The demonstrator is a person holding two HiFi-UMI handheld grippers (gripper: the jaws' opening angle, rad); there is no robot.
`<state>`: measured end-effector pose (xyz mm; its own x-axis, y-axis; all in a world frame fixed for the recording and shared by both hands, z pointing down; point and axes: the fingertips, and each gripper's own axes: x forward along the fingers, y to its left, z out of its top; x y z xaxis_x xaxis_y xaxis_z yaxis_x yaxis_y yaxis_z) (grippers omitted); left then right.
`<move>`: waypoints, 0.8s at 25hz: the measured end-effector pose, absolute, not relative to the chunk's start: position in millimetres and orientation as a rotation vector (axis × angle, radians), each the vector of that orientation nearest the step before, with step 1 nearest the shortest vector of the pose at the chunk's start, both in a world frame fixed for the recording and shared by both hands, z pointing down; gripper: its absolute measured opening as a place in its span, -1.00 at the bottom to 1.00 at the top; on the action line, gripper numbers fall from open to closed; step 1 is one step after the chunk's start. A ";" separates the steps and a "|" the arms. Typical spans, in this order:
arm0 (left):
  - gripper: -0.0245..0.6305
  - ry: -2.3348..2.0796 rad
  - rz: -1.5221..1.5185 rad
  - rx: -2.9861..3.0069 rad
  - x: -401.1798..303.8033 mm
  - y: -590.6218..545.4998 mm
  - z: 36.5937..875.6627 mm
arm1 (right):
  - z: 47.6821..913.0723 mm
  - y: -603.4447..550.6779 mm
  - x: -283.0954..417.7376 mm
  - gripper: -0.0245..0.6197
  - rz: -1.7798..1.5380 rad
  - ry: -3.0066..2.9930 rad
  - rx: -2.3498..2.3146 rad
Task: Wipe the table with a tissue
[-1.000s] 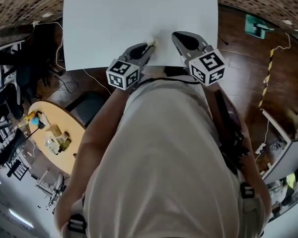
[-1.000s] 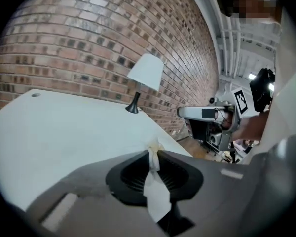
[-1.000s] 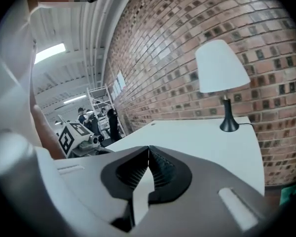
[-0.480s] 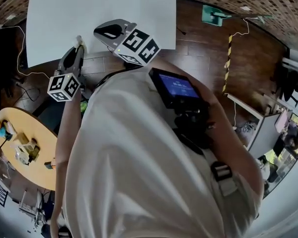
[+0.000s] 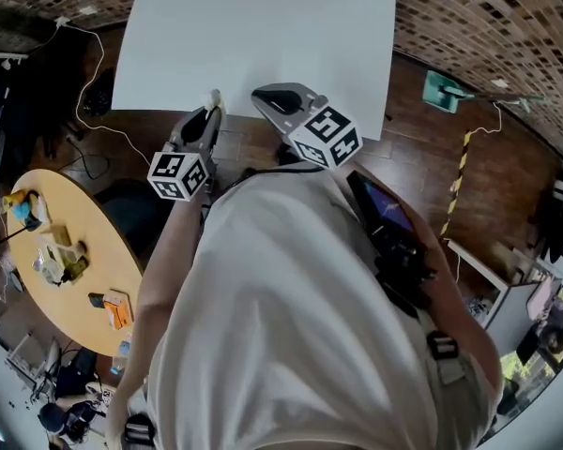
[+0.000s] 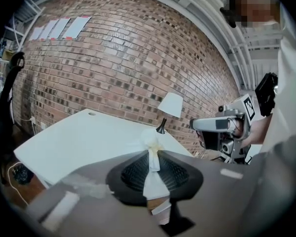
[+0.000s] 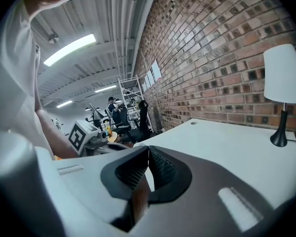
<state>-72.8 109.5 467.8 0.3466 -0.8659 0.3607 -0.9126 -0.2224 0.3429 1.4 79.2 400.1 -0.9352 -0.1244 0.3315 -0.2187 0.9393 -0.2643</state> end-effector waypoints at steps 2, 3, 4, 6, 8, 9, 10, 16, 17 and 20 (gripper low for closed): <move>-0.75 -1.542 0.131 2.113 -70.5 113.1 472.6 | 406.3 80.9 7.9 -0.90 0.450 -2.771 0.272; -0.75 -1.533 0.136 2.113 -67.9 113.4 475.1 | 409.4 80.3 11.7 -0.90 0.459 -2.765 0.286; -0.75 -1.523 0.141 2.113 -65.8 113.1 477.7 | 412.4 78.9 14.6 -0.90 0.468 -2.758 0.297; -0.75 -1.513 0.152 2.106 -65.2 110.8 482.9 | 417.7 73.9 16.5 -0.90 0.483 -2.750 0.306; -0.75 -1.510 0.161 2.096 -66.3 106.0 487.7 | 420.6 66.1 16.6 -0.90 0.496 -2.748 0.311; -0.75 -1.509 0.166 2.092 -66.3 102.8 489.6 | 421.3 61.7 16.8 -0.90 0.501 -2.749 0.314; -0.75 -1.506 0.171 2.089 -66.2 99.2 491.3 | 421.8 57.2 16.8 -0.90 0.504 -2.750 0.318; -0.75 -1.493 0.204 2.081 -63.7 74.3 496.6 | 425.2 31.3 15.2 -0.90 0.532 -2.754 0.307; -0.75 -1.492 0.210 2.077 -63.1 70.2 497.9 | 426.3 26.5 15.8 -0.90 0.540 -2.753 0.306; -0.75 -1.495 0.235 2.047 -66.8 60.0 505.0 | 431.2 13.1 15.1 -0.90 0.567 -2.751 0.298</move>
<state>-66.8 60.0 505.0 0.3542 -0.8112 0.4654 -0.9148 -0.1973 0.3523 15.1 13.1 431.2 -0.9284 -0.1379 0.3451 -0.2632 0.8995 -0.3486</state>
